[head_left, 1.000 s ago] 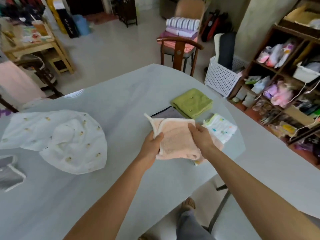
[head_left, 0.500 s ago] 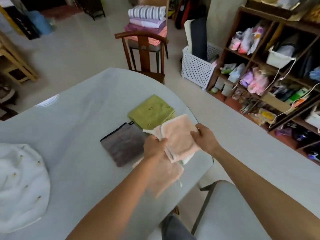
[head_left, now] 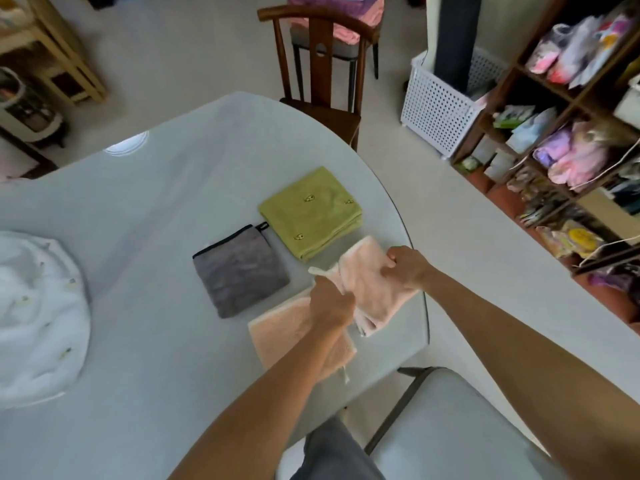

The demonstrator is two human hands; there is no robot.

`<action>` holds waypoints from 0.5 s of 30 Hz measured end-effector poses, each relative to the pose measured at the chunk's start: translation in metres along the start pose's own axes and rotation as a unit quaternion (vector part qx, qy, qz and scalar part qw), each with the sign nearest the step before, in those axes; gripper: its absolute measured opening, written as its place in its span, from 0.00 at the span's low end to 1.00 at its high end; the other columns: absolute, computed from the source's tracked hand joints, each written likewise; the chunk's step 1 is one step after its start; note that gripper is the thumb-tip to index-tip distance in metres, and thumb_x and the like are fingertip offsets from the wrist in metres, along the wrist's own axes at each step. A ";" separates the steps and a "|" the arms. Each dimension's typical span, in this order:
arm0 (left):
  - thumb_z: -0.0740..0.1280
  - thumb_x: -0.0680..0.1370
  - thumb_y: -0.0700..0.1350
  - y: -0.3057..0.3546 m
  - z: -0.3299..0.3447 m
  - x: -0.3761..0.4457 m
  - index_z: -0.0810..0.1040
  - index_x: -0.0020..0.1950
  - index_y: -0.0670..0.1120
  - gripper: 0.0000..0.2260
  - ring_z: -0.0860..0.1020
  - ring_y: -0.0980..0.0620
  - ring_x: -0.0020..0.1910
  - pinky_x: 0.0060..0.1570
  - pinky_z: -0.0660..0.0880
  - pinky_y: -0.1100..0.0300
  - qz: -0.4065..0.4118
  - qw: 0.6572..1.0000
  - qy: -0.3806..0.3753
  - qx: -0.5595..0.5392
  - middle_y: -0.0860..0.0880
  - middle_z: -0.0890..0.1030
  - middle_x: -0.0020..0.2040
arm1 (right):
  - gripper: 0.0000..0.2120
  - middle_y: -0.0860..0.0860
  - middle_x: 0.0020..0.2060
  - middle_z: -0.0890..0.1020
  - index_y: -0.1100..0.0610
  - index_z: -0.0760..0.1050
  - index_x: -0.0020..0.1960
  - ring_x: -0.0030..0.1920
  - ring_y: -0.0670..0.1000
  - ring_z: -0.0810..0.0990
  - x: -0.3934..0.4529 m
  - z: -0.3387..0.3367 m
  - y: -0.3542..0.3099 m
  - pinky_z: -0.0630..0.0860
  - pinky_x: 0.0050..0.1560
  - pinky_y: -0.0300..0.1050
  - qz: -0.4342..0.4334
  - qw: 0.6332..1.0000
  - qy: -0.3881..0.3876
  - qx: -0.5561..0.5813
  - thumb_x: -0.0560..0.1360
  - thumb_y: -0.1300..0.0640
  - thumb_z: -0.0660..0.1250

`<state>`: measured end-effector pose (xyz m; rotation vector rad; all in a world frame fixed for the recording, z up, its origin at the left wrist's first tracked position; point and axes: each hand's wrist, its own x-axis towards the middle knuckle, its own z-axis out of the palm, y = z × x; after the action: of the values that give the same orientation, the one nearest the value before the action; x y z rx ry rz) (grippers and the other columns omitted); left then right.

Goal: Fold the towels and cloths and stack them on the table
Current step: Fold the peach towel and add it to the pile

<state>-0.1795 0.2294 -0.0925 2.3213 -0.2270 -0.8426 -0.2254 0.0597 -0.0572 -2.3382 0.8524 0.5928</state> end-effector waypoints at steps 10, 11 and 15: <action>0.68 0.75 0.35 0.028 -0.022 -0.024 0.51 0.75 0.41 0.34 0.73 0.42 0.63 0.59 0.75 0.52 -0.002 0.994 0.098 -0.049 0.39 0.66 0.70 | 0.05 0.54 0.41 0.76 0.58 0.69 0.45 0.47 0.58 0.76 0.010 -0.002 0.021 0.65 0.41 0.42 0.006 0.995 0.072 0.061 0.71 0.60 0.66; 0.69 0.75 0.37 0.032 -0.028 -0.029 0.52 0.76 0.42 0.35 0.70 0.43 0.66 0.61 0.73 0.53 0.061 0.984 0.166 -0.002 0.42 0.63 0.71 | 0.07 0.55 0.43 0.76 0.58 0.70 0.48 0.50 0.59 0.77 0.010 0.001 0.021 0.67 0.43 0.44 0.003 0.994 0.077 0.078 0.72 0.61 0.65; 0.65 0.77 0.47 0.037 -0.027 -0.028 0.58 0.76 0.39 0.31 0.61 0.41 0.73 0.72 0.61 0.47 0.356 0.877 0.197 0.256 0.40 0.63 0.74 | 0.24 0.59 0.68 0.71 0.61 0.67 0.69 0.67 0.60 0.69 0.000 0.019 0.026 0.67 0.65 0.53 -0.178 0.957 0.229 -0.008 0.76 0.52 0.57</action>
<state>-0.1827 0.2250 -0.0396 2.5066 -1.1508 0.0854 -0.2468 0.0550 -0.0806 -2.6019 0.5866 -0.1015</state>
